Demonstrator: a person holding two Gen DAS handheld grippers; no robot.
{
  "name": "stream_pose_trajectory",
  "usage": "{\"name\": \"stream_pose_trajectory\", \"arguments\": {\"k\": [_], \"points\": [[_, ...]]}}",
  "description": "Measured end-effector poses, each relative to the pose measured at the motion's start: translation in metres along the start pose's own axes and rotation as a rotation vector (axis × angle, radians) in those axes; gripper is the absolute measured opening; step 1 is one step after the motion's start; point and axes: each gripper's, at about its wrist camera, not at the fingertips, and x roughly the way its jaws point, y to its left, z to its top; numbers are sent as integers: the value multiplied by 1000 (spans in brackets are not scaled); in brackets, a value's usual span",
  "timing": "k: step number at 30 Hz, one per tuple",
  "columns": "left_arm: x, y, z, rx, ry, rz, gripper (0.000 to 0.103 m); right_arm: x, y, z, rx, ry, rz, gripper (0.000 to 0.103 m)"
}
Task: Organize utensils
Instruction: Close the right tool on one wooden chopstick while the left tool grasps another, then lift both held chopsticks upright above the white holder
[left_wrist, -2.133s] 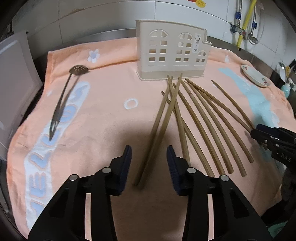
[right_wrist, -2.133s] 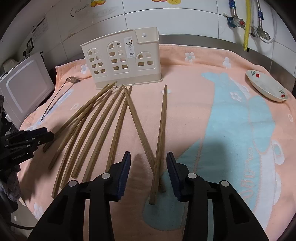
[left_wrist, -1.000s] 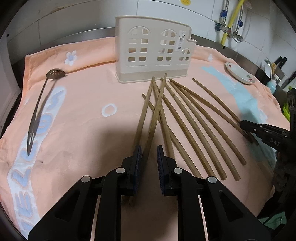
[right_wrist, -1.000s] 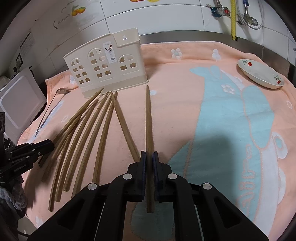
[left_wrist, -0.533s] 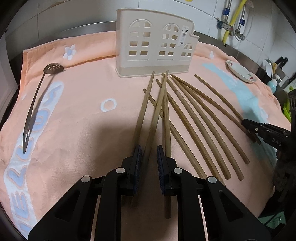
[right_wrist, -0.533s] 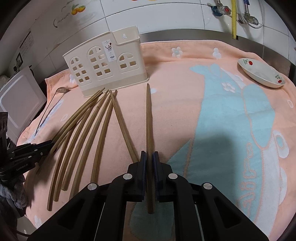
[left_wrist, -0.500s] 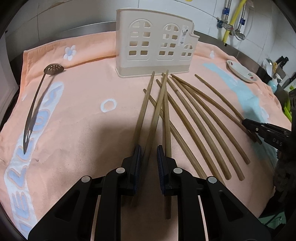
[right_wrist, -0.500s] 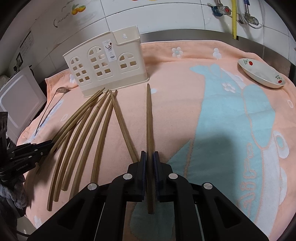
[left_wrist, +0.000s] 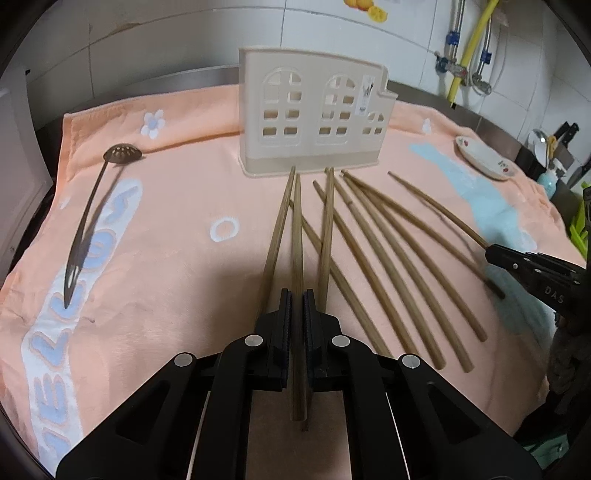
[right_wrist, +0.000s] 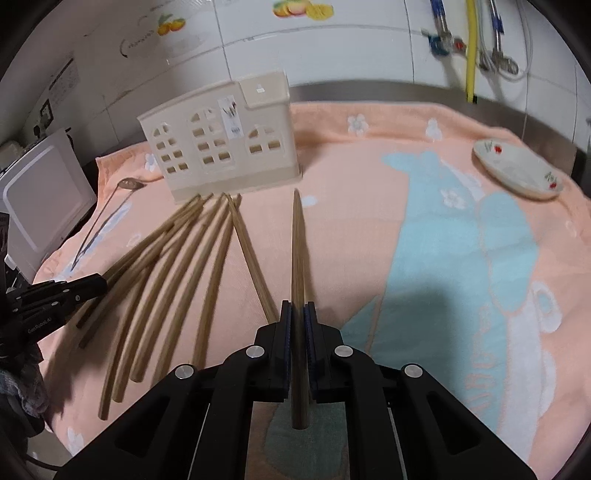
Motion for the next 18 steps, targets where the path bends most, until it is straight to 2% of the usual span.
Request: {"name": "stream_pose_trajectory", "arguments": {"k": [12, 18], "points": [[-49, -2, 29, -11, -133, -39, 5, -51, 17, 45, -63, -161, 36, 7], [-67, -5, 50, 7, -163, -61, 5, -66, 24, 77, -105, -217, 39, 7]]}}
